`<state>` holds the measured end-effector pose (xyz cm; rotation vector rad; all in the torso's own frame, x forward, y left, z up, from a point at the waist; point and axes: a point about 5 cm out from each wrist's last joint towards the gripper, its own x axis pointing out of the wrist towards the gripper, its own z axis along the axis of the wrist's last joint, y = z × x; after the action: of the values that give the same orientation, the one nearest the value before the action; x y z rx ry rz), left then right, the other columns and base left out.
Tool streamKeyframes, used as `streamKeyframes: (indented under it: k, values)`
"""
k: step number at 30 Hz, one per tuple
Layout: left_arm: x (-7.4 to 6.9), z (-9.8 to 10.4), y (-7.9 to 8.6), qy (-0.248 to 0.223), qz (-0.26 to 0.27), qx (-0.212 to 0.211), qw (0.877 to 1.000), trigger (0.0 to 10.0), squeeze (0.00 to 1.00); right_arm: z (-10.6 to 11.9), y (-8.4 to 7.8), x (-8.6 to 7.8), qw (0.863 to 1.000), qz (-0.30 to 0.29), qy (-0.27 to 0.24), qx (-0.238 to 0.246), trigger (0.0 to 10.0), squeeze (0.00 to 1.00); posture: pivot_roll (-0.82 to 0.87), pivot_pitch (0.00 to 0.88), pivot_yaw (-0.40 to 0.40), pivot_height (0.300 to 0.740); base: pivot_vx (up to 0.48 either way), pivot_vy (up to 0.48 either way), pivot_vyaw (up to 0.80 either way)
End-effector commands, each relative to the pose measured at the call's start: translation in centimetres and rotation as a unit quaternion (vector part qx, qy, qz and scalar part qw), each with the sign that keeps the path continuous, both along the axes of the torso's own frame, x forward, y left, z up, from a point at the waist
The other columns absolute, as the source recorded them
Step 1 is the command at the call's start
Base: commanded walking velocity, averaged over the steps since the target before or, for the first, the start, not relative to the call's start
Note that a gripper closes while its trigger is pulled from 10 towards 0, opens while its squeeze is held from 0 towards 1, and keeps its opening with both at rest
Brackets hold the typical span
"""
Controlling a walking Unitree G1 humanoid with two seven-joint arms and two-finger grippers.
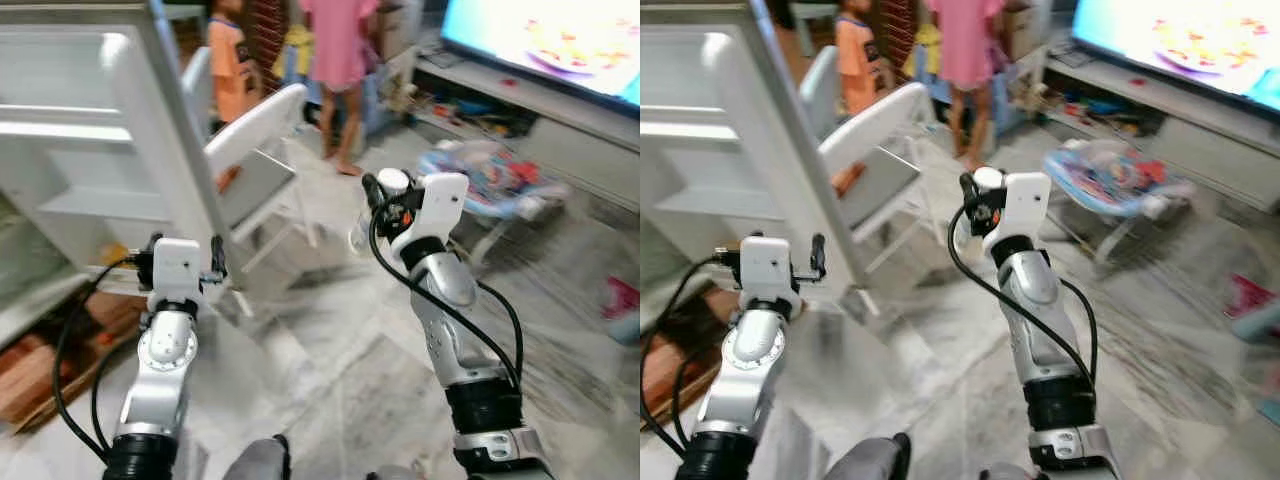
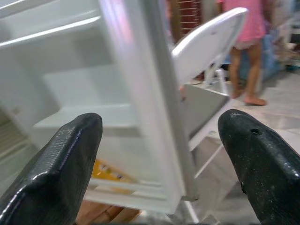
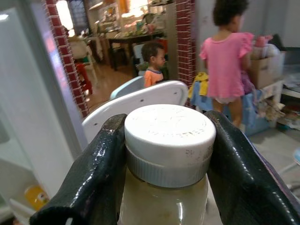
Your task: Restocking fridge
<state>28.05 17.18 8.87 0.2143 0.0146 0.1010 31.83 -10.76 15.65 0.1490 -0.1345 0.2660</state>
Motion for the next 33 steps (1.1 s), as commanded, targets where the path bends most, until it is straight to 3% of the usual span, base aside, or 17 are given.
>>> streamKeyframes:
  k: [1,28,33]
  values:
    - [-0.3,-0.4,1.2,0.012,0.023,0.014,1.0,10.0,0.0,1.0,0.5,0.0,1.0,0.014,-0.02,0.008,10.0,0.0,0.09,0.048,-0.022,0.74,0.0,0.0,0.8]
    - [-0.6,-0.6,3.3,0.025,0.087,0.02,0.996,10.0,0.0,1.0,2.2,-0.4,0.998,0.061,-0.019,0.024,10.0,0.0,0.1,0.059,-0.02,0.74,0.0,0.0,0.8]
    - [-0.5,-0.6,3.4,0.026,0.09,0.018,0.995,10.0,0.0,1.0,2.2,-0.4,0.998,0.062,-0.019,0.025,10.0,0.0,0.1,0.061,-0.02,0.74,0.152,0.37,0.0]
